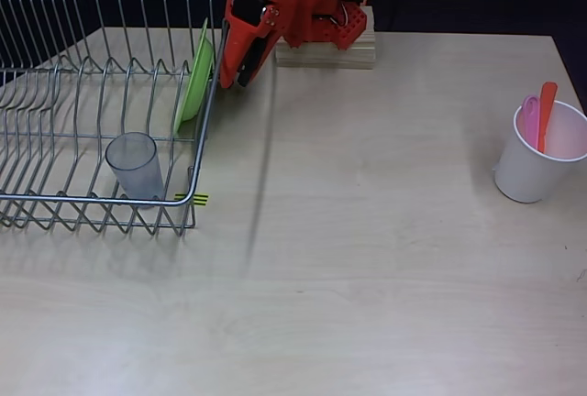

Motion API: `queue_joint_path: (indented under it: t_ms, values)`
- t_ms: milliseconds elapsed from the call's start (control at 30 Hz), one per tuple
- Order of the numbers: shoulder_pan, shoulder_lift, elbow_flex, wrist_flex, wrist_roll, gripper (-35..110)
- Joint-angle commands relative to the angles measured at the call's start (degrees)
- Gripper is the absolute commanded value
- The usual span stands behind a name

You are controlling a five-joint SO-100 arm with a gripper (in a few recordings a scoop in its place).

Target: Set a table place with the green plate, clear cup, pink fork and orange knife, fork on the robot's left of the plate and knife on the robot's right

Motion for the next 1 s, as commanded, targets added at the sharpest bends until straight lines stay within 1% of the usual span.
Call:
queue_joint_path:
  t_ms: [0, 33, 67, 100, 133, 167, 200, 233, 333, 467, 500, 567, 600, 667, 767, 900, 933, 967]
  values:
    - [-8.3, -2.3, -0.3, -1.8, 1.1, 9]
    - [-13.0, -2.6, -0.3, -1.7, 3.1, 4]
    - [-18.5, -2.8, -0.3, -1.9, -0.3, 2]
    - [-24.5, -3.0, -0.3, -2.5, -7.3, 1]
    - [-29.3, -3.0, -0.3, -3.6, -11.2, 0]
    - [-31.7, -3.0, -0.3, -5.4, -7.8, 0]
    - [-34.0, -3.0, -0.3, -6.2, -6.9, 0]
    - [-35.9, -2.9, -0.3, -6.7, -8.4, 0]
    - [-40.9, -2.8, -0.3, -9.9, -4.2, 1]
    - [-41.7, -2.4, -1.3, -19.3, 0.4, 4]
    - [-41.7, -2.4, -1.7, -21.6, 3.8, 1]
    - [-41.9, -2.4, -2.8, -24.4, 10.8, 0]
    - [-42.3, -2.4, -4.4, -24.2, 16.0, 0]
    - [-42.5, -2.4, -8.3, -19.8, 25.2, 0]
    - [-39.4, -3.3, -15.6, -13.0, 26.5, 0]
    - [-33.5, -6.2, -26.0, 0.8, 33.7, 0]
    - [-31.6, -6.7, -27.5, 3.3, 36.1, 0]
    - [-29.4, -7.0, -28.0, 3.8, 39.6, 0]
